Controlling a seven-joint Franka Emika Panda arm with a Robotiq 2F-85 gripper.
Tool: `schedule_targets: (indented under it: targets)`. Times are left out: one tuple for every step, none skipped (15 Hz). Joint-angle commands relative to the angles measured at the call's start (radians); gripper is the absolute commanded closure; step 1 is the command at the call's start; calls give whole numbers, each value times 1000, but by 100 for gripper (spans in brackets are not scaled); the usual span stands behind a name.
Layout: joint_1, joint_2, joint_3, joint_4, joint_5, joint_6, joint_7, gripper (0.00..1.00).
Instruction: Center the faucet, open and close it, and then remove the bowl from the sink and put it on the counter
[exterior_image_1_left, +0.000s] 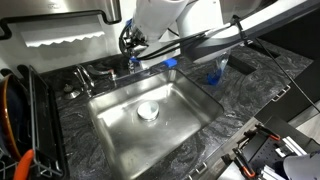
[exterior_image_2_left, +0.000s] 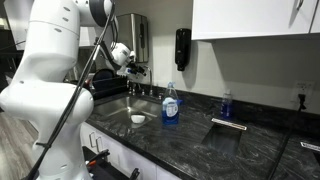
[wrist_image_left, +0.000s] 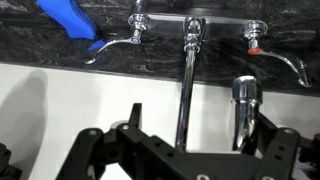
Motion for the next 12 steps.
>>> schedule_targets:
  targets:
    - [7, -38, -39, -59, -17, -29, 43, 0]
    - [5, -43, -42, -66, -16, -31, 51, 0]
    - [4, -47, -46, -73, -17, -32, 60, 0]
    - [3, -50, -50, -77, -20, -34, 67, 0]
    - [4, -66, -50, -96, -18, -37, 76, 0]
    - [3, -70, -53, -103, -21, -35, 85, 0]
    - [1, -75, -53, -110, -20, -33, 88, 0]
    - [-1, -81, -56, -119, -24, -33, 97, 0]
    - [-4, -87, -58, -128, -23, -32, 99, 0]
    - [-4, -92, -62, -136, -29, -39, 108, 0]
    - [-5, -98, -65, -142, -32, -44, 113, 0]
    - [-8, -104, -66, -150, -34, -43, 117, 0]
